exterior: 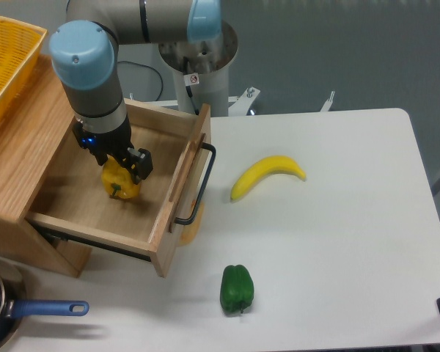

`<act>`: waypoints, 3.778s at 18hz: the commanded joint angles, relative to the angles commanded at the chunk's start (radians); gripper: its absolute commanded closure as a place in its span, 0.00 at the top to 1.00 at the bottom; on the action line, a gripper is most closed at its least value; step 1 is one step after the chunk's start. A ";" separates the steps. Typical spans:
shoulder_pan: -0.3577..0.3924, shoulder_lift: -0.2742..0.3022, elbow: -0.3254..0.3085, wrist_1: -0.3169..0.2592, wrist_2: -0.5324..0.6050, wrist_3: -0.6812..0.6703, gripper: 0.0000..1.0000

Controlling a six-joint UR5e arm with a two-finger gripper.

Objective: Place the yellow pepper in the top drawer

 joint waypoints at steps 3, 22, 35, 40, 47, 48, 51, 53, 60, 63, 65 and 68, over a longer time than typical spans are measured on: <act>-0.002 0.028 0.005 0.000 -0.003 0.000 0.86; 0.116 0.118 0.045 0.002 -0.011 0.087 0.91; 0.379 0.109 0.046 0.026 -0.015 0.328 1.00; 0.483 0.095 0.020 0.077 -0.015 0.414 1.00; 0.690 0.055 -0.080 0.093 -0.005 0.955 1.00; 0.712 0.043 -0.090 0.110 -0.005 1.003 1.00; 0.744 0.000 -0.092 0.120 0.018 1.037 1.00; 0.741 -0.031 -0.092 0.123 0.102 1.069 1.00; 0.747 -0.139 -0.092 0.150 0.112 1.112 1.00; 0.738 -0.149 -0.092 0.164 0.110 1.111 1.00; 0.736 -0.150 -0.092 0.164 0.110 1.111 1.00; 0.735 -0.156 -0.092 0.170 0.109 1.111 1.00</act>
